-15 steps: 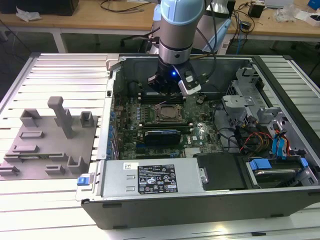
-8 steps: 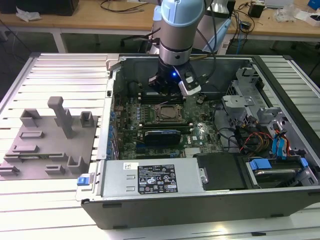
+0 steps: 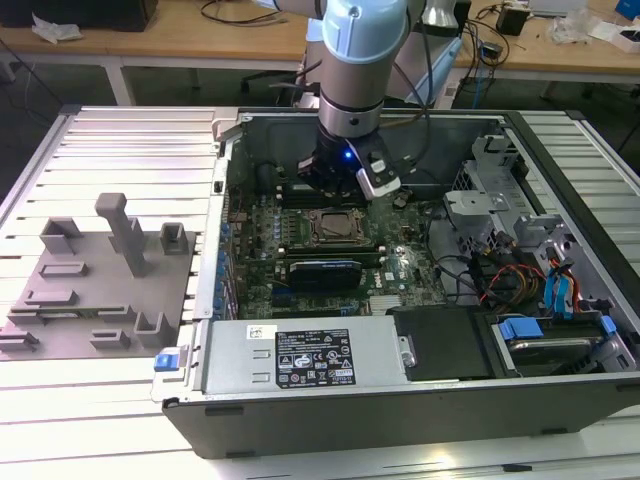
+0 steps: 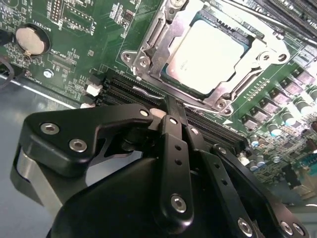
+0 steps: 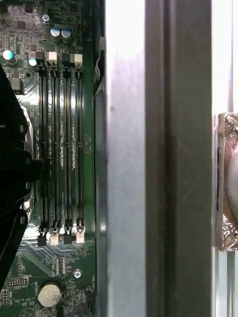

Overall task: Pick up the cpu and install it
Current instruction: 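Install the first cpu locking lever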

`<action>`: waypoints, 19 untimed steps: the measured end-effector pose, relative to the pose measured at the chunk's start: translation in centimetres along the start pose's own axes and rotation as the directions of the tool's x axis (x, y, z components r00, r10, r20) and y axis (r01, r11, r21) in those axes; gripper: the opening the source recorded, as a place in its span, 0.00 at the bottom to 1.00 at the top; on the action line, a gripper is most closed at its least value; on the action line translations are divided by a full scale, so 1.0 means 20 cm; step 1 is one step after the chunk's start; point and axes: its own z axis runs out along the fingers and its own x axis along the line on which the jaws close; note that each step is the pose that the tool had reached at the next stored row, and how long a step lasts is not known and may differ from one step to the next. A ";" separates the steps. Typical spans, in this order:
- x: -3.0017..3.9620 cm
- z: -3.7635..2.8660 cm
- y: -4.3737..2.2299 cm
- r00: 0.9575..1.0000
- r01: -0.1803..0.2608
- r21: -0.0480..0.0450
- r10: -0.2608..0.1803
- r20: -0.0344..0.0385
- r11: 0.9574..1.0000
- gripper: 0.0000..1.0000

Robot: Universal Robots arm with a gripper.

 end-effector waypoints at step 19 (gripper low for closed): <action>0.006 -0.026 0.006 0.994 -0.106 0.010 0.106 0.026 0.994 0.11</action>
